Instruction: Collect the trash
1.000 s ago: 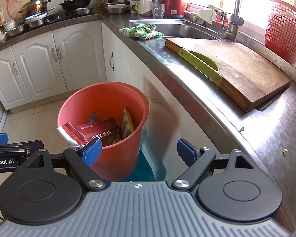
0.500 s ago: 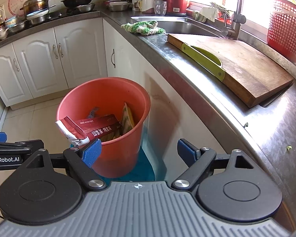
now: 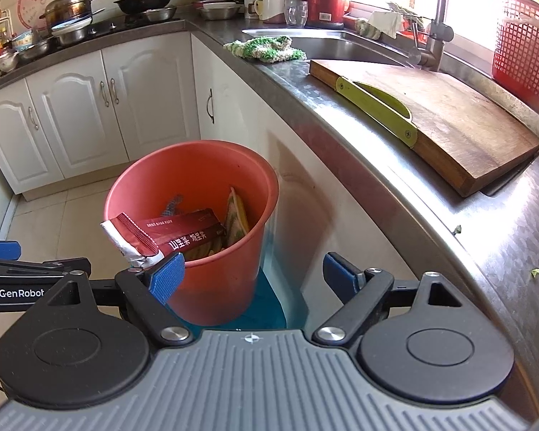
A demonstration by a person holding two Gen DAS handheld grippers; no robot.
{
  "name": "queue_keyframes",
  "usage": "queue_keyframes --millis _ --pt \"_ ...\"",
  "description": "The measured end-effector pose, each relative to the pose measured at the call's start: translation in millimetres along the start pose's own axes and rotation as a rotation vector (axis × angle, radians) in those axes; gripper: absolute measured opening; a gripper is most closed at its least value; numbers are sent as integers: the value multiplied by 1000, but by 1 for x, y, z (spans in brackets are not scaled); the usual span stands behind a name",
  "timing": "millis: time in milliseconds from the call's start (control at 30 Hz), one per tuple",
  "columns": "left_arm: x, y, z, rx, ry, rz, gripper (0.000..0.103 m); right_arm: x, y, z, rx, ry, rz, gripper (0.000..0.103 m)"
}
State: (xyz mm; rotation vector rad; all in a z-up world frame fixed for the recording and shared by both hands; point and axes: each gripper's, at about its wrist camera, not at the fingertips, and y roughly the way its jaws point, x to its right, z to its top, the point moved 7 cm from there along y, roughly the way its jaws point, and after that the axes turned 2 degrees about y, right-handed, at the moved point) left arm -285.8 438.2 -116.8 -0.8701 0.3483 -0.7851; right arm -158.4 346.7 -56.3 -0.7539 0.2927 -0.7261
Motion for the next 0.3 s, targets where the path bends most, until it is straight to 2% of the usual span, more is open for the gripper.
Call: queue_keyframes --millis 300 --pt "4 2 1 9 19 -12 92 5 2 1 -5 17 -10 103"
